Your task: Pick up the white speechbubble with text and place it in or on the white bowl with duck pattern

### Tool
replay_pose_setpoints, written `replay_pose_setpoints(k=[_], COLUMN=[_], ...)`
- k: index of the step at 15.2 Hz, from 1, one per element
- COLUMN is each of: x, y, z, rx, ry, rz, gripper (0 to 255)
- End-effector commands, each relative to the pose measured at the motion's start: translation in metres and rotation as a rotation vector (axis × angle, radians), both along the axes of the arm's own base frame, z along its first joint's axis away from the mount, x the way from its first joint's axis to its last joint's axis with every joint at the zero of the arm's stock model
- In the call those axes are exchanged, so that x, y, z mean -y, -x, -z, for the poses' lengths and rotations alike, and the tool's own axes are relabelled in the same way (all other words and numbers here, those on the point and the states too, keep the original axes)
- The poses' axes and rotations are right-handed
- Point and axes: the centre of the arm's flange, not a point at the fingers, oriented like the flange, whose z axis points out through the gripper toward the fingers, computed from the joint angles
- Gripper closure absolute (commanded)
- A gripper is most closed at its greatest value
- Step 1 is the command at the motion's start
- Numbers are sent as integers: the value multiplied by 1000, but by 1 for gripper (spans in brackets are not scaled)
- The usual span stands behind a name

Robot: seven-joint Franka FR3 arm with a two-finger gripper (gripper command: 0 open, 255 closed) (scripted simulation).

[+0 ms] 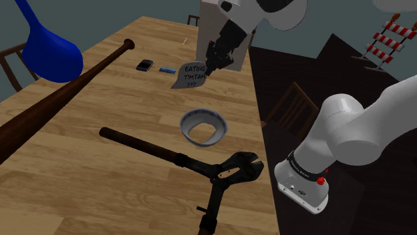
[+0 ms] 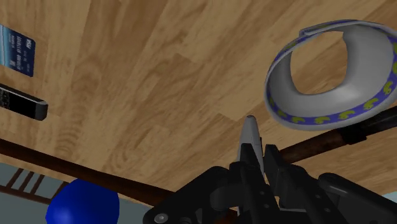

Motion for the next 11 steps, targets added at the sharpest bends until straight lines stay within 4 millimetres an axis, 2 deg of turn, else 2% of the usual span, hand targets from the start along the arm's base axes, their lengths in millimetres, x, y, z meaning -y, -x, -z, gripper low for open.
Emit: replay_pose_setpoints(k=[1, 8, 11], x=[-2, -13, -13], y=[26, 118, 118], z=[-2, -6, 10], rx=[1, 1, 1], ry=[0, 0, 0], rz=[1, 1, 1], gripper=[255, 255, 255])
